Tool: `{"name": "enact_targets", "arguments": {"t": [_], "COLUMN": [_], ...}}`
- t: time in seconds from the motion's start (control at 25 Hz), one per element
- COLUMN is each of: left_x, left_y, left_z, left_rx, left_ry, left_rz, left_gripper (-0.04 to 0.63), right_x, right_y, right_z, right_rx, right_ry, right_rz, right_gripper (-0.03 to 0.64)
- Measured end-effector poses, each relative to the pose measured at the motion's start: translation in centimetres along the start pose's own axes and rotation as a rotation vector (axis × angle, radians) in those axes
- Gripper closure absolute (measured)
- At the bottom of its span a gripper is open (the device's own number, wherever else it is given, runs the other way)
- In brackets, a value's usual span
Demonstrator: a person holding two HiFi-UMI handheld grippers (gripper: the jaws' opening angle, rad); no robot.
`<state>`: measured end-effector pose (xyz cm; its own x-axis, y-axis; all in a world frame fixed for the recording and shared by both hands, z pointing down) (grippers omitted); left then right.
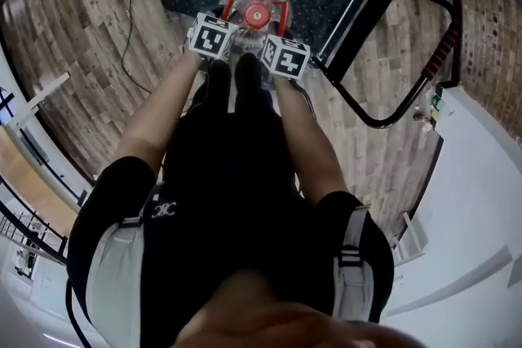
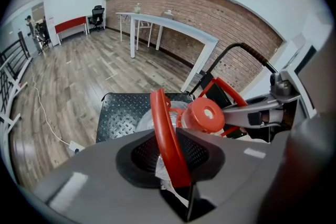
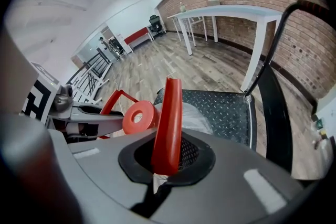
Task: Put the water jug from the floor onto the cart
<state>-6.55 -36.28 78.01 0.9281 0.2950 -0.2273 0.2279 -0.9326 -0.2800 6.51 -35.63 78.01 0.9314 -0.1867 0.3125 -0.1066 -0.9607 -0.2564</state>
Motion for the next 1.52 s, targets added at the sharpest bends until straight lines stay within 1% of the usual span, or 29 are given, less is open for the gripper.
{"name": "enact_targets", "arguments": {"t": [0.08,0.24,0.52,0.64,0.84,0.96,1.16,1.28,1.4,1.52], "left_x": [-0.1,-0.6,-0.5,0.0,0.4,1.0,1.8,2.3,2.3,1.5], "left_y": [-0.3,-0.3,-2.5,-3.3,-4.0,-4.3,-4.4,-4.2,-3.8,-3.3], "left_z": [-0.2,-0.5,-0.9,-0.9,-1.0,-0.8,-0.7,-0.2,0.6,1.8], "left_rx": [0.0,0.002,-0.067,-0.096,-0.112,-0.118,-0.105,-0.081,-0.052,-0.01], "left_ry": [-0.002,-0.011,0.007,0.004,-0.009,-0.028,-0.046,-0.055,-0.041,-0.015], "left_rz": [-0.002,0.001,-0.02,-0.032,-0.057,-0.063,-0.065,-0.057,-0.044,-0.019], "left_gripper": [0.508,0.506,0.475,0.462,0.451,0.445,0.434,0.425,0.417,0.427], "right_x": [0.1,0.3,0.1,0.4,0.7,1.0,2.6,3.1,3.1,2.4], "right_y": [0.0,0.4,-0.1,-0.7,-1.3,-1.7,-2.5,-3.0,-2.6,-2.3], "right_z": [-0.1,-0.2,-0.4,-0.1,-0.1,-0.2,-0.4,-0.3,0.6,1.8], "right_rx": [0.003,0.004,-0.04,-0.058,-0.076,-0.09,-0.096,-0.085,-0.049,-0.012], "right_ry": [-0.013,-0.01,-0.018,-0.064,-0.132,-0.155,-0.176,-0.178,-0.184,-0.212], "right_rz": [0.004,0.0,-0.001,-0.002,-0.016,-0.033,-0.05,-0.054,-0.051,-0.018], "right_gripper": [0.6,0.6,0.601,0.601,0.6,0.597,0.583,0.542,0.496,0.48]}}
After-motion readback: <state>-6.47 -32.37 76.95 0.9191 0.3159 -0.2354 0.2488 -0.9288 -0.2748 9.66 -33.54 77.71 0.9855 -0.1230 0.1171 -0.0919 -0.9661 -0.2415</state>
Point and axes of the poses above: the fingertips, and each gripper's own axes: z backward along the fingers, x to its right, y out of its top, the point moved 2 cm from there along z, backward along the fingers, and after that the axes turned 8 degrees about -x, right-handed, at the moved point
